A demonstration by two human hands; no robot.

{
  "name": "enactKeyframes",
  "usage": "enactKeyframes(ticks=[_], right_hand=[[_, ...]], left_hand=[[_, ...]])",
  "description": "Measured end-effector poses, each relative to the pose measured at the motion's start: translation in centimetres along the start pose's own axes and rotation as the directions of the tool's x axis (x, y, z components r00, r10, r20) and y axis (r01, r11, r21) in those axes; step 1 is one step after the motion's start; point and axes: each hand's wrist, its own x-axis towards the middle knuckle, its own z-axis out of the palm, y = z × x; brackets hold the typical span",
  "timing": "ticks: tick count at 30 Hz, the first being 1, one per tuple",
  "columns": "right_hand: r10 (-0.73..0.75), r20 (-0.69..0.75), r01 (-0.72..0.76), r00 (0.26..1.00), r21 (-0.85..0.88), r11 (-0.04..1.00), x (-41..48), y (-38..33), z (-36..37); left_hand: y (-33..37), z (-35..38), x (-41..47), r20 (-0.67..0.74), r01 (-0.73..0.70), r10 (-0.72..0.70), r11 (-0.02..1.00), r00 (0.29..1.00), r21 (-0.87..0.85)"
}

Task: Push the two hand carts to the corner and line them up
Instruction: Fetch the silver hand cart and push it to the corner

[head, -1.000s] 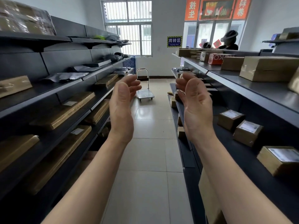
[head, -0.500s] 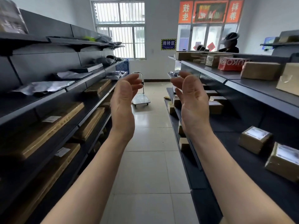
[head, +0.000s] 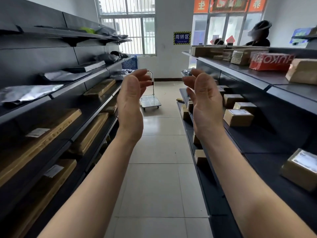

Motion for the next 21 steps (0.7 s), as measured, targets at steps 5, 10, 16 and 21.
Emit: enactKeyframes(ticks=[5, 10, 16, 21], right_hand=[[0.013, 0.036, -0.013, 0.999, -0.002, 1.000, 5.8, 4.4, -1.7], [0.009, 0.059, -0.009, 0.998, 0.006, 1.000, 12.0, 7.8, -3.5], [0.045, 0.053, -0.045, 0.998, 0.004, 0.999, 17.6, 12.5, -4.4], [0.053, 0.054, -0.054, 0.997, 0.013, 0.998, 21.9, 16.7, -4.3]], left_hand=[[-5.5, 1.9, 4.0, -0.016, -0.002, 0.002, 1.000, 1.000, 0.020], [-10.4, 4.2, 8.6, -0.058, 0.006, -0.004, 0.999, 0.998, 0.037], [-16.0, 5.1, 12.5, -0.051, 0.021, -0.018, 0.998, 0.999, 0.056], [-21.0, 5.0, 16.0, -0.060, 0.032, -0.029, 0.998, 0.998, 0.047]])
